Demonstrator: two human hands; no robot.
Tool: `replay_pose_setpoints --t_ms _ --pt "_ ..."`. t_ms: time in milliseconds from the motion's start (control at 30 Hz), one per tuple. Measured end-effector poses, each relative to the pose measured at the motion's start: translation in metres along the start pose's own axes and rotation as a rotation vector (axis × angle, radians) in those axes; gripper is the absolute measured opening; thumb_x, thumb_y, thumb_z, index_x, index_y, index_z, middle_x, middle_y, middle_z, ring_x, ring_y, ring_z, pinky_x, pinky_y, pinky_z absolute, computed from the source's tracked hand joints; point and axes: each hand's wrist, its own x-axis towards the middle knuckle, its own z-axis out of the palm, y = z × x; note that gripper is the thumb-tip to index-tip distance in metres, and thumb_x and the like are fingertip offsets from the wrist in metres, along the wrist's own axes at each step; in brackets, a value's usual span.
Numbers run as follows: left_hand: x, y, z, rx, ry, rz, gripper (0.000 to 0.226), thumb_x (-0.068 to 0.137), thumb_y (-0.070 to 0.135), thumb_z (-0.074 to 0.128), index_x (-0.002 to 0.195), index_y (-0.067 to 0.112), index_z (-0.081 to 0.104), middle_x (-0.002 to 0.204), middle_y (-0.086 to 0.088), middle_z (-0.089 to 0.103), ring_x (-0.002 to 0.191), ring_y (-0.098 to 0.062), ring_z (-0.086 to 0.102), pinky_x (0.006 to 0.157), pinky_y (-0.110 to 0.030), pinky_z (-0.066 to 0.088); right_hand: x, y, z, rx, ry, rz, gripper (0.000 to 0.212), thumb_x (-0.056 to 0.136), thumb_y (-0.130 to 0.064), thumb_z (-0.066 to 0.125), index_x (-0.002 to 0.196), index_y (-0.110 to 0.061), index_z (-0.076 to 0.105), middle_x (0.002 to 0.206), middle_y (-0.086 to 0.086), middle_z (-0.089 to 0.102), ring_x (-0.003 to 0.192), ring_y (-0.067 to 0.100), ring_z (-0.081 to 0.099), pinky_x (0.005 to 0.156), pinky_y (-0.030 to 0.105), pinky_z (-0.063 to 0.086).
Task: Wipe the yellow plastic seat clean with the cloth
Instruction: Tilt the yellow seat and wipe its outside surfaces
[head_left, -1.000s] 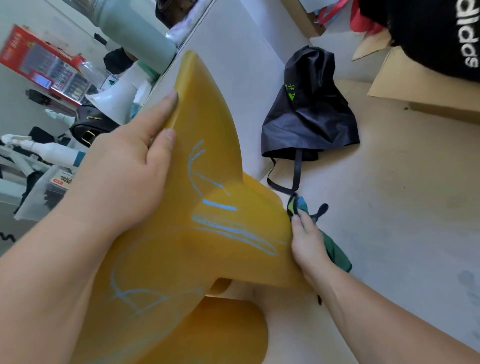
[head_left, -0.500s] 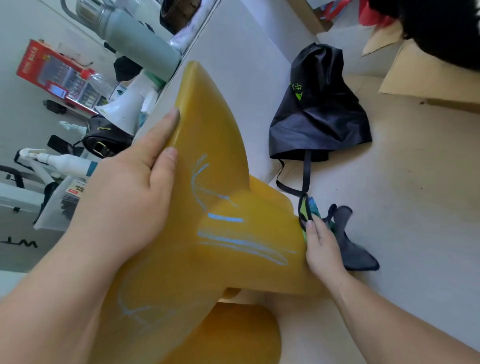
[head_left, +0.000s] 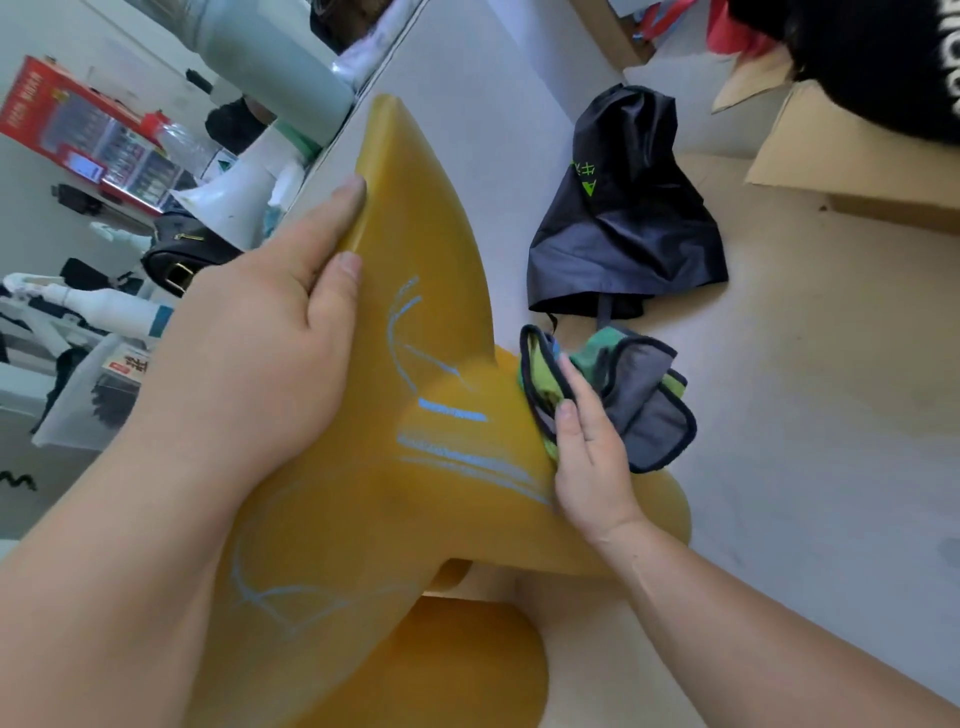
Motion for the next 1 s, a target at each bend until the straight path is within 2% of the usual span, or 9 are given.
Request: replay_pose_setpoints --t_ms 100,200,333,433,533,633,733,867,1000 --pt "0.001 -0.001 0.001 0.02 0.0 -0.009 0.045 0.102 0.038 0.039 0.142 0.059 0.035 0.139 0.018 0.053 0.125 -0.014 0.045 0.09 -0.027 0.033 0.007 0.043 -0.027 -0.141 0.034 0.248 0.04 0.104 -0.043 0.043 0.139 -0.027 0.055 0.14 0.0 0.058 0.131 0.014 0.049 0.109 0.028 0.036" --pt "0.001 -0.005 0.001 -0.005 0.004 -0.013 0.045 0.102 0.038 0.041 0.141 0.059 0.037 0.14 0.018 0.053 0.127 -0.014 0.046 0.091 -0.027 0.034 -0.006 0.054 -0.032 -0.109 0.098 0.424 0.047 0.087 -0.067 0.05 0.12 -0.036 0.063 0.124 0.004 0.062 0.116 0.024 0.058 0.105 0.048 0.047" --pt "0.003 -0.01 0.004 -0.036 0.012 -0.003 0.044 0.1 0.041 0.043 0.139 0.06 0.036 0.138 0.017 0.055 0.128 -0.015 0.049 0.097 -0.031 0.038 -0.016 -0.011 -0.001 0.109 0.023 0.187 0.019 0.105 -0.031 0.05 0.111 -0.025 0.067 0.104 -0.008 0.071 0.101 0.007 0.064 0.091 0.028 0.052" --pt "0.001 -0.011 0.003 -0.044 0.019 -0.004 0.044 0.099 0.043 0.044 0.137 0.064 0.035 0.122 0.017 0.062 0.118 -0.017 0.056 0.096 -0.037 0.043 -0.018 -0.059 0.012 0.202 -0.069 -0.013 0.029 0.108 -0.028 0.044 0.091 -0.021 0.066 0.091 -0.011 0.069 0.091 0.002 0.06 0.085 0.022 0.048" --pt "-0.001 -0.011 0.003 -0.043 0.013 -0.011 0.044 0.098 0.046 0.043 0.135 0.068 0.032 0.127 0.012 0.063 0.118 -0.02 0.058 0.102 -0.046 0.045 -0.01 -0.065 0.023 0.164 -0.099 -0.095 0.02 0.098 -0.037 0.06 0.08 -0.029 0.064 0.112 -0.023 0.068 0.111 0.006 0.062 0.098 0.028 0.047" --pt "0.0 -0.009 0.002 -0.029 0.023 -0.014 0.044 0.099 0.043 0.044 0.136 0.065 0.035 0.125 0.011 0.064 0.116 -0.019 0.057 0.099 -0.04 0.044 0.011 -0.023 0.02 -0.044 0.096 -0.118 0.02 0.088 -0.052 0.058 0.097 -0.034 0.06 0.119 -0.015 0.063 0.118 0.017 0.056 0.104 0.041 0.044" --pt "-0.001 -0.007 0.002 -0.019 0.038 -0.009 0.044 0.1 0.04 0.045 0.138 0.061 0.038 0.125 0.01 0.065 0.115 -0.018 0.058 0.094 -0.035 0.043 0.025 0.031 -0.006 -0.207 0.098 0.172 0.044 0.086 -0.068 0.042 0.129 -0.059 0.047 0.141 -0.008 0.055 0.136 0.019 0.045 0.115 0.05 0.034" --pt "0.0 -0.007 0.003 0.005 0.032 -0.016 0.044 0.1 0.039 0.044 0.139 0.06 0.039 0.122 0.009 0.066 0.111 -0.017 0.057 0.087 -0.031 0.039 0.016 0.055 -0.025 -0.196 0.053 0.414 0.052 0.09 -0.067 0.037 0.139 -0.053 0.044 0.159 -0.002 0.037 0.147 0.022 0.033 0.119 0.051 0.029" --pt "-0.002 -0.005 0.002 0.001 0.039 -0.01 0.044 0.101 0.039 0.044 0.14 0.059 0.038 0.125 0.007 0.065 0.115 -0.02 0.055 0.089 -0.032 0.039 -0.013 0.003 0.002 -0.235 0.093 0.183 0.059 0.092 -0.061 0.034 0.145 -0.038 0.047 0.157 0.004 0.041 0.147 0.021 0.032 0.12 0.044 0.028"
